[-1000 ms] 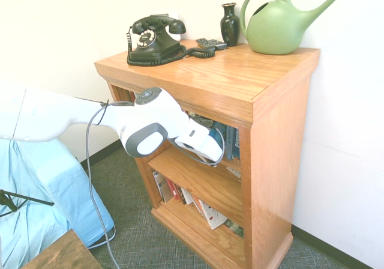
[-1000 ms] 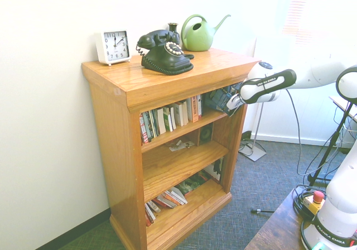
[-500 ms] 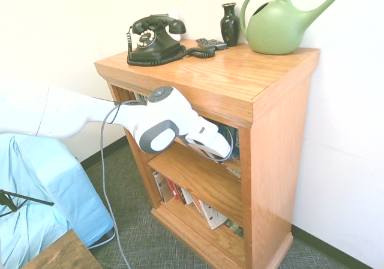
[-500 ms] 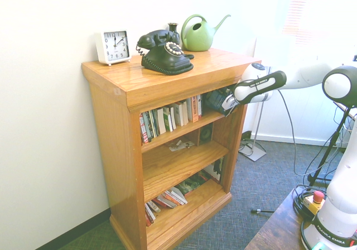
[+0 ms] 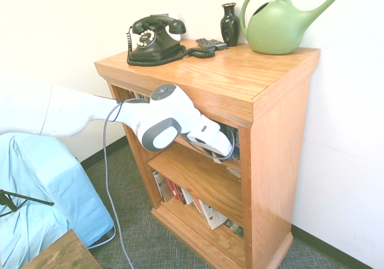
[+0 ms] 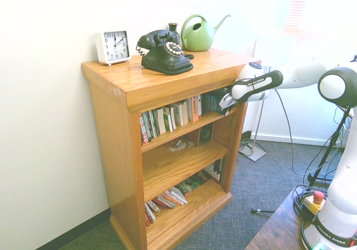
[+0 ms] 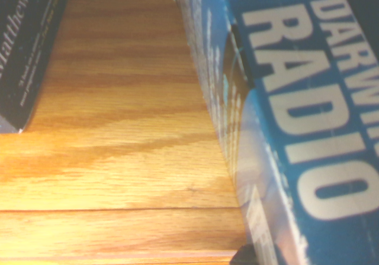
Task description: Shelf the books
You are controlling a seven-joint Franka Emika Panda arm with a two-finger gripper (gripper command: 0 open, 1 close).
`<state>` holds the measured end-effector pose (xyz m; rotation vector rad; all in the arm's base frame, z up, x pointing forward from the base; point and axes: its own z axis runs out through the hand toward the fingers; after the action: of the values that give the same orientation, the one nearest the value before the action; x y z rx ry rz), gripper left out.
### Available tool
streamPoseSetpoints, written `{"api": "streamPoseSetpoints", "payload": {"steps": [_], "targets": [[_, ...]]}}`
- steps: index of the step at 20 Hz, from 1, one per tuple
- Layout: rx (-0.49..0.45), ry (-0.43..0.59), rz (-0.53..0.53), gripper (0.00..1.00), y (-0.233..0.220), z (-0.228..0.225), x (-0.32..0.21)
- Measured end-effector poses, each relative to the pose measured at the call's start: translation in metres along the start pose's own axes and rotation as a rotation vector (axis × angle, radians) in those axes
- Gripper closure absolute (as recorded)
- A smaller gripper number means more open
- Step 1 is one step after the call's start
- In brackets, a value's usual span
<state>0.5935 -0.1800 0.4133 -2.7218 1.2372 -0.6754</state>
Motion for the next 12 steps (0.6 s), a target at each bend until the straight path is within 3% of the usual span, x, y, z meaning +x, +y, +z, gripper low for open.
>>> {"api": "streamPoseSetpoints", "payload": {"steps": [12], "targets": [[-0.004, 0.069, -0.004, 0.00, 0.0041, 0.0009, -0.0044]]}}
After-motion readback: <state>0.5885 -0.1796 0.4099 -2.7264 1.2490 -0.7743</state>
